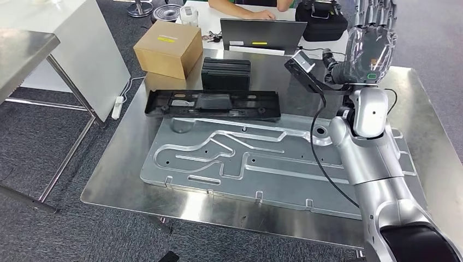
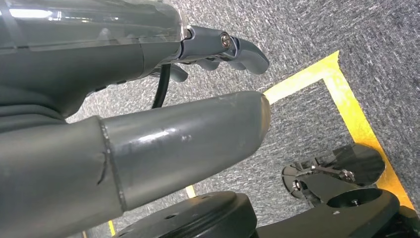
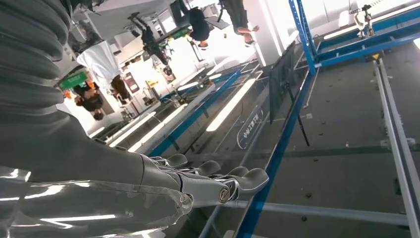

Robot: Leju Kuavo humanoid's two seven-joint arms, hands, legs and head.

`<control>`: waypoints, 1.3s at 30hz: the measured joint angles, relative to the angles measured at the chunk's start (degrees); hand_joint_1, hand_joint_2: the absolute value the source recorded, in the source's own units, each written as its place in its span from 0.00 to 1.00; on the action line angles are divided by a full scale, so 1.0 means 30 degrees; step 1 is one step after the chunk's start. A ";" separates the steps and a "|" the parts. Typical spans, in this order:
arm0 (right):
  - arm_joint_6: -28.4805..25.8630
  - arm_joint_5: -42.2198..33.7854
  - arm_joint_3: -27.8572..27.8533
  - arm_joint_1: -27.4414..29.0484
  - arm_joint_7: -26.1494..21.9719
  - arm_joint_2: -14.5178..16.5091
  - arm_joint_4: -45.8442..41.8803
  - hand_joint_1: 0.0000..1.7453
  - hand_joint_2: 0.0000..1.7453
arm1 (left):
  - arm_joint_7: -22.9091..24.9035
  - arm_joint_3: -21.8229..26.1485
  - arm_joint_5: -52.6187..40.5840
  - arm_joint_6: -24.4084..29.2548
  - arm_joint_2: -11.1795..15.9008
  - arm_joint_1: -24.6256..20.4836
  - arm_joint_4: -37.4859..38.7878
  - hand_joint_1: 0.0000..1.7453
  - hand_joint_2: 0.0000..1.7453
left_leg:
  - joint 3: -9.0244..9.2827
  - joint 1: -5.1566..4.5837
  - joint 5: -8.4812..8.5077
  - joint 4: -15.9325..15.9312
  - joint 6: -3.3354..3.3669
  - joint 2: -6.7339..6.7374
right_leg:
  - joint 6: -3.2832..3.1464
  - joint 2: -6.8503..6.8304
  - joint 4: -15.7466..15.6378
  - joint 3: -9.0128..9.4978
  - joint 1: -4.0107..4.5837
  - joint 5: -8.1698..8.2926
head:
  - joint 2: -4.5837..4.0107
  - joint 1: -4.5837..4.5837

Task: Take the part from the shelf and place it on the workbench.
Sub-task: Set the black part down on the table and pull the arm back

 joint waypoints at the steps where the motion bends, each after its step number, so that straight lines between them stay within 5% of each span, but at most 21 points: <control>1: 0.0051 0.0142 -0.0011 0.0004 0.0042 -0.0005 0.0027 0.00 1.00 | -0.0003 0.0027 -0.0018 -0.0004 -0.0002 0.0001 0.0000 0.00 0.00 | 0.0000 0.0000 0.0000 0.0000 0.0000 0.0000 | 0.0000 0.0000 0.0000 0.0000 0.0001 0.0000 | 0.0000 0.0000; 25: 0.0241 -0.0476 -0.0015 0.0607 -0.0328 -0.0020 0.0268 0.00 1.00 | -0.0322 0.0348 -0.0459 -0.0177 -0.0086 -0.0033 0.0000 0.00 0.00 | -0.0004 -0.0007 -0.0004 0.0010 0.0005 -0.0003 | 0.0004 -0.0001 -0.0008 0.0008 -0.0004 0.0003 | 0.0000 -0.0002; 35: 0.0390 -0.0464 -0.0015 0.0612 -0.0357 0.0000 0.0266 0.00 1.00 | -0.0397 0.0348 -0.0592 -0.0177 -0.0093 -0.0069 0.0000 0.00 0.00 | 0.0043 -0.0109 -0.0041 -0.0045 0.0341 0.0007 | 0.0306 -0.0009 -0.0120 0.0078 -0.0182 -0.0009 | 0.0000 0.0000; 37: 0.0392 -0.0463 -0.0015 0.0581 -0.0357 -0.0005 0.0262 0.00 1.00 | -0.0403 0.0348 -0.0601 -0.0178 -0.0111 -0.0091 0.0000 0.00 0.00 | 0.0237 -0.0004 0.0143 -0.0349 0.0537 0.0093 | 0.0382 -0.0079 0.0397 -0.0077 -0.0159 -0.0493 | 0.0000 0.0009; 39: 0.0401 -0.0462 -0.0015 0.0582 -0.0357 -0.0015 0.0264 0.00 1.00 | -0.0403 0.0351 -0.0605 -0.0180 -0.0137 -0.0123 0.0000 0.00 0.00 | 0.0320 0.0019 0.0256 -0.0476 0.0638 0.0164 | 0.0394 -0.0145 0.2306 -0.0881 -0.0162 -0.1702 | 0.0000 0.0015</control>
